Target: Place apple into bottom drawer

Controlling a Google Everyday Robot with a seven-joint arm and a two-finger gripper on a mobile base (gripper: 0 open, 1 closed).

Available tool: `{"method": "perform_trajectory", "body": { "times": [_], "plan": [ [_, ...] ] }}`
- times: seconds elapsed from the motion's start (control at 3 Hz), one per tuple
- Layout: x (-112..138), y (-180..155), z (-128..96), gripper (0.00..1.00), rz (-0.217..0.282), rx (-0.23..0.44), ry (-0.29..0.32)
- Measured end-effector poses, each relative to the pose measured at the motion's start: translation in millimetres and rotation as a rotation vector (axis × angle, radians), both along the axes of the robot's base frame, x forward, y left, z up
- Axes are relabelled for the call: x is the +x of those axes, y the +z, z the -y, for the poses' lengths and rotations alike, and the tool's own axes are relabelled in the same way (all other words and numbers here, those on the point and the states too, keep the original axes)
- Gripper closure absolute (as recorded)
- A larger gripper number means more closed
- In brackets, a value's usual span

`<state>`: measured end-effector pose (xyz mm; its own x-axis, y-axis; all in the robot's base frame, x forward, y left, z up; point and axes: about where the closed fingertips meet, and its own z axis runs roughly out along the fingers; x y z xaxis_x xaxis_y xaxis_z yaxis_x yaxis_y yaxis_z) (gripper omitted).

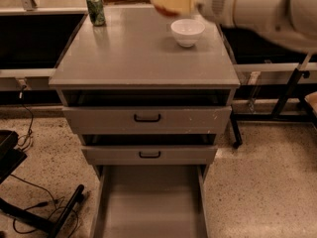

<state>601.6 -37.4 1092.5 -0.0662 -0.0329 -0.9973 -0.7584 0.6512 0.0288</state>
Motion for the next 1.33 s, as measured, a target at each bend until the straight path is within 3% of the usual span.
{"method": "perform_trajectory", "body": {
  "times": [0.33, 0.67, 1.0, 1.33],
  "plan": [
    [-15.0, -109.7, 63.6, 1.00, -0.169, -0.008, -0.112],
    [-33.2, -205.9, 103.2, 1.00, -0.298, -0.036, -0.230],
    [-46.0, -318.6, 99.3, 1.00, -0.396, -0.081, -0.276],
    [-57.7, -350.3, 95.5, 1.00, -0.419, -0.097, -0.304]
  ]
}}
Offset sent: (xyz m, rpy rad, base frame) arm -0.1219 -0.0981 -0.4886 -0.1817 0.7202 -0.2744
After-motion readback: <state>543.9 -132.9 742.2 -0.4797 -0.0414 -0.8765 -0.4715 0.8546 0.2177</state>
